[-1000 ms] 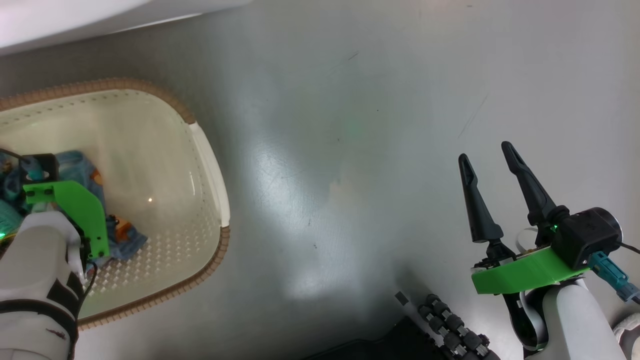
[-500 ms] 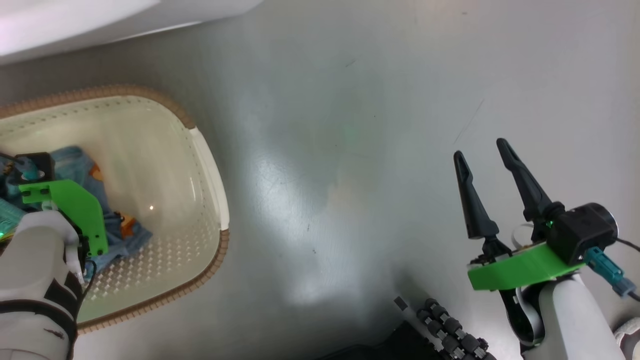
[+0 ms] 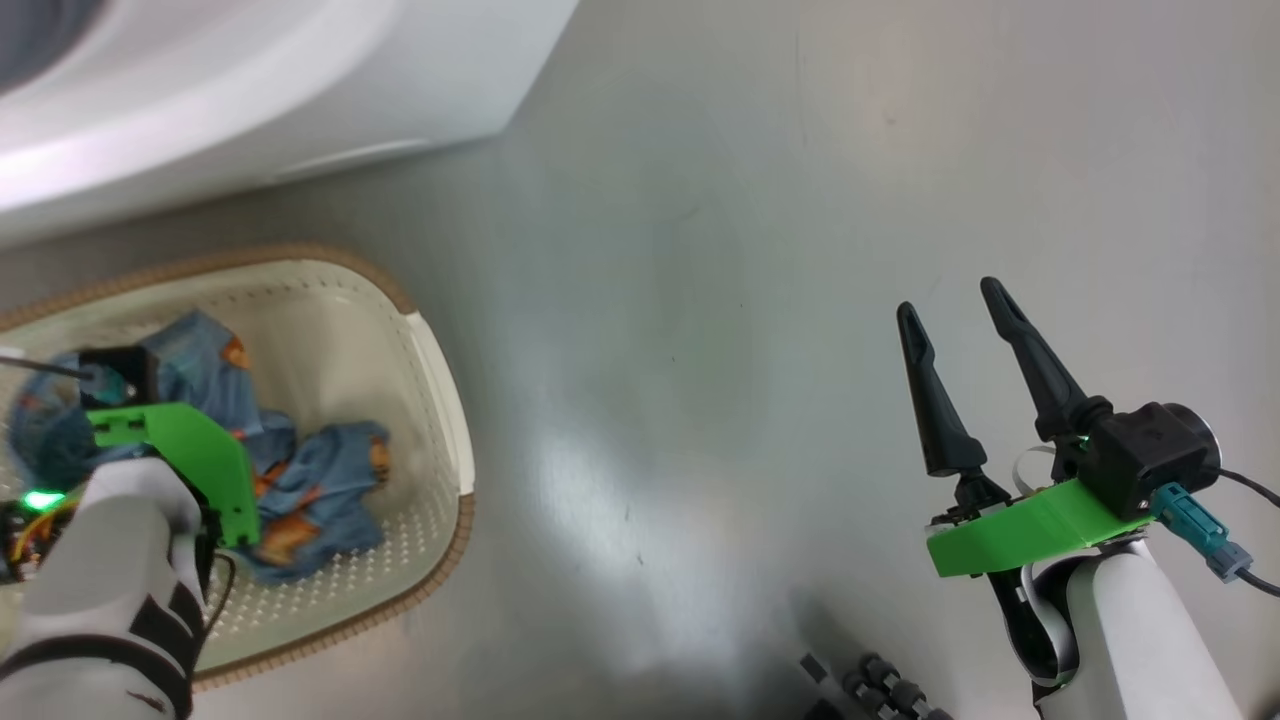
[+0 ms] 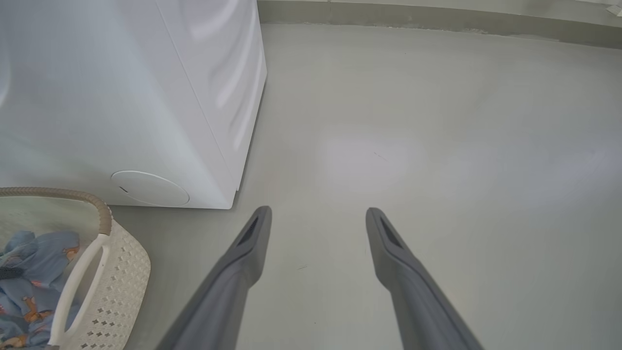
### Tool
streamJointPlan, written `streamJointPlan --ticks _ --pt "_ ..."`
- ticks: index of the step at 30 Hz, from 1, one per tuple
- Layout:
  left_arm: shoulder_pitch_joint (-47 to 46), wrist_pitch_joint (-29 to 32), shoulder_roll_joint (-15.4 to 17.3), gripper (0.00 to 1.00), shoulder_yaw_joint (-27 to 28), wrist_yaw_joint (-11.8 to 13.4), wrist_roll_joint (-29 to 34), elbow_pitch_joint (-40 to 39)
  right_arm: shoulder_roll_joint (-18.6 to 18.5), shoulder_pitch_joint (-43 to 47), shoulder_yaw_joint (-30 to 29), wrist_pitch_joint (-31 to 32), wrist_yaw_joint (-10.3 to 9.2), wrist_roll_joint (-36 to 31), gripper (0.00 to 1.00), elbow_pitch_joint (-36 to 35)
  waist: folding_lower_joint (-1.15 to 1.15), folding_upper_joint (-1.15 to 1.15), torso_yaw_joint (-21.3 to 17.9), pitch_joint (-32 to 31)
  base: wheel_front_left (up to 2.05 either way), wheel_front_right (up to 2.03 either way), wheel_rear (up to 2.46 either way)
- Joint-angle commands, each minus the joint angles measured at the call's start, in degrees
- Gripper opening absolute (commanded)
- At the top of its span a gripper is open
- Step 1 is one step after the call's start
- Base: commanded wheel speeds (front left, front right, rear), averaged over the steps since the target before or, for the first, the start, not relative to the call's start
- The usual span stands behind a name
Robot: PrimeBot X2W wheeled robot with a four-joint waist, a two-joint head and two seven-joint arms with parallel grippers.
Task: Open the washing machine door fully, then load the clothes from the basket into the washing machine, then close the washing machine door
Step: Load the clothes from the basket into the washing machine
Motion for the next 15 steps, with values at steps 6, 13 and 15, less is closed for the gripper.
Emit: streamJointPlan --ticks 6,13,15 --pt "4.2 -4.5 0.2 0.0 1.0 -1.6 -1.3 -0.3 -0.4 2.2 1.1 -0.7 0.09 -0.3 1.0 0.2 0.0 0.0 2.1 -8.0 0.0 0.0 0.0" --pt "6.4 -10.7 -1.3 0.0 1.1 -3.5 -2.5 -0.7 -1.1 3.4 0.8 -0.7 0.09 -0.8 1.0 1.3 0.0 0.0 4.4 -13.8 0.0 0.0 0.0" --pt "7.2 -12.6 -1.7 0.0 1.1 -4.1 -2.8 -1.0 -1.2 3.8 0.7 -0.7 0.09 -1.0 1.0 1.6 0.0 0.0 5.0 -15.4 0.0 0.0 0.0"
